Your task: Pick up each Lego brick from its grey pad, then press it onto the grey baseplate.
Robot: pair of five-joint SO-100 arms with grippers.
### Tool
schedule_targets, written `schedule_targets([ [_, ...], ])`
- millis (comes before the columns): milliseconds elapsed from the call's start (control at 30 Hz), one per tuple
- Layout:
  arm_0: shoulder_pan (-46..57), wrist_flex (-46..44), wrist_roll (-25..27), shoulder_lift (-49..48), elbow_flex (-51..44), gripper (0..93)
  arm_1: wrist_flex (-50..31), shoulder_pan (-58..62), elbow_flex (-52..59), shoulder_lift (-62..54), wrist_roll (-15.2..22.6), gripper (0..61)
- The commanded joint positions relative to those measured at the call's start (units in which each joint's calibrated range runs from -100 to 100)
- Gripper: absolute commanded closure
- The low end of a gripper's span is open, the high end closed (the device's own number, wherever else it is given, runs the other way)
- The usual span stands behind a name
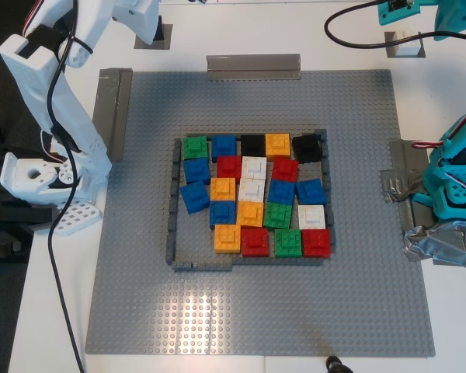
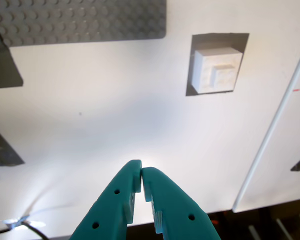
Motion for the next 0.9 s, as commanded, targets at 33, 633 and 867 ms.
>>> schedule_targets([
  [33, 0.29, -0.54, -0.07, -2.52, -0.51, 92.7, -20.28, -0.67, 19.38, -12.54, 5.27, 61.1],
  [633, 0.43, -0.54, -0.07, -2.52, -0.33, 92.7, -21.26, -2.05, 16.76, -10.05, 8.06, 60.7],
  [867, 0.43, -0.21, -0.12, -2.6, -0.33, 92.7, -18.74, -5.53, 6.02, -2.07, 7.23, 61.0],
])
